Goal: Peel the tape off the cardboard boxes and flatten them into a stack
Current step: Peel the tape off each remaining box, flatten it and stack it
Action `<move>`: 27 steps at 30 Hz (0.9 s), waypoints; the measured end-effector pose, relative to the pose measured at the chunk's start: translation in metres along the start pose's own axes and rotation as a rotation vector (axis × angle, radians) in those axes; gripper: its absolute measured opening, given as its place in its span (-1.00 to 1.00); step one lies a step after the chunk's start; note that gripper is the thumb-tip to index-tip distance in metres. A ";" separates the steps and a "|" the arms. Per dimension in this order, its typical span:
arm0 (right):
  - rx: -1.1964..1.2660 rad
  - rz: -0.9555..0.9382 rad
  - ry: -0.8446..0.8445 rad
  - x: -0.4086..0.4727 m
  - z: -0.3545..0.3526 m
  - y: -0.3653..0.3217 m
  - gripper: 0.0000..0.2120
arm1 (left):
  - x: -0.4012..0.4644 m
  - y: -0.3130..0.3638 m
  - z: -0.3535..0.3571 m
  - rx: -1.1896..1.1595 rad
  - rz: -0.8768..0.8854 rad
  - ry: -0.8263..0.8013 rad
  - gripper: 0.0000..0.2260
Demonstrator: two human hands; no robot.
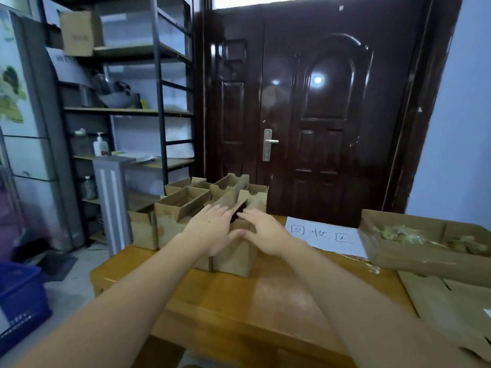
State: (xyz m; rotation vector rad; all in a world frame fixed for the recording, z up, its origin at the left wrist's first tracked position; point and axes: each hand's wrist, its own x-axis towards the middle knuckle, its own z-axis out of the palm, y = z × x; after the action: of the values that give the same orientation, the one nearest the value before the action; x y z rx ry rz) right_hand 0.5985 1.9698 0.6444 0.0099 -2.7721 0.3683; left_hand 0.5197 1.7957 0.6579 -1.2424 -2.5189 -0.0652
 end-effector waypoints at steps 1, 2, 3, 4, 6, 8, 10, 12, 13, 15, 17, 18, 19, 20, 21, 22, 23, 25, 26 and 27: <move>0.015 -0.007 0.042 0.000 0.004 -0.002 -0.52 | -0.001 -0.002 0.003 -0.004 0.000 -0.001 -0.30; 0.029 -0.011 0.082 -0.001 0.007 -0.003 -0.57 | -0.002 -0.003 0.006 -0.009 0.005 -0.002 -0.30; 0.042 -0.017 0.108 -0.003 0.008 -0.003 -0.60 | -0.001 -0.003 0.009 -0.018 0.013 -0.002 -0.30; 0.050 -0.023 0.118 -0.007 0.009 -0.002 -0.61 | 0.000 -0.002 0.010 -0.029 0.023 0.004 -0.29; 0.045 -0.039 0.108 -0.018 0.004 0.002 -0.62 | 0.003 0.000 0.012 -0.062 0.040 0.025 -0.31; 0.038 -0.049 0.097 -0.033 -0.005 0.010 -0.62 | 0.006 0.005 0.012 -0.122 0.043 0.028 -0.35; 0.045 -0.035 0.088 -0.051 -0.017 0.018 -0.62 | 0.008 0.014 0.013 -0.208 0.049 0.014 -0.38; 0.025 -0.006 0.078 -0.070 -0.029 0.030 -0.61 | 0.011 0.030 0.016 -0.302 0.086 -0.002 -0.39; 0.008 0.010 0.076 -0.080 -0.035 0.037 -0.61 | 0.012 0.041 0.018 -0.338 0.109 -0.006 -0.40; -0.012 0.046 0.086 -0.100 -0.046 0.052 -0.61 | 0.016 0.066 0.020 -0.396 0.151 -0.013 -0.41; -0.017 0.088 0.097 -0.120 -0.056 0.067 -0.61 | 0.020 0.092 0.019 -0.462 0.188 -0.020 -0.43; -0.024 0.111 0.099 -0.131 -0.060 0.074 -0.60 | 0.023 0.107 0.019 -0.495 0.209 -0.021 -0.47; -0.041 0.135 0.099 -0.141 -0.065 0.082 -0.60 | 0.025 0.121 0.019 -0.524 0.233 -0.023 -0.52; -0.064 0.159 0.096 -0.151 -0.069 0.090 -0.59 | 0.028 0.135 0.019 -0.547 0.253 -0.025 -0.58; -0.083 0.186 0.095 -0.160 -0.074 0.097 -0.58 | 0.030 0.148 0.020 -0.559 0.267 -0.027 -0.62; -0.091 0.218 0.095 -0.170 -0.078 0.103 -0.57 | 0.034 0.159 0.021 -0.558 0.276 -0.024 -0.65; -0.083 0.250 0.101 -0.178 -0.082 0.107 -0.56 | 0.037 0.168 0.022 -0.543 0.284 -0.011 -0.65; -0.008 0.308 0.122 -0.190 -0.089 0.112 -0.51 | 0.044 0.179 0.021 -0.487 0.305 0.033 -0.64; 0.043 0.331 0.130 -0.193 -0.091 0.114 -0.48 | 0.048 0.181 0.020 -0.473 0.320 0.048 -0.64; 0.095 0.345 0.140 -0.195 -0.094 0.114 -0.45 | 0.052 0.183 0.018 -0.467 0.342 0.061 -0.63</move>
State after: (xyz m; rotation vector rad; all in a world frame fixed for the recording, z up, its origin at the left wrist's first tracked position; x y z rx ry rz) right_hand 0.8075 2.0969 0.6354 -0.4571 -2.6106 0.5635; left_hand 0.6278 1.9516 0.6381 -1.7990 -2.2717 -0.6277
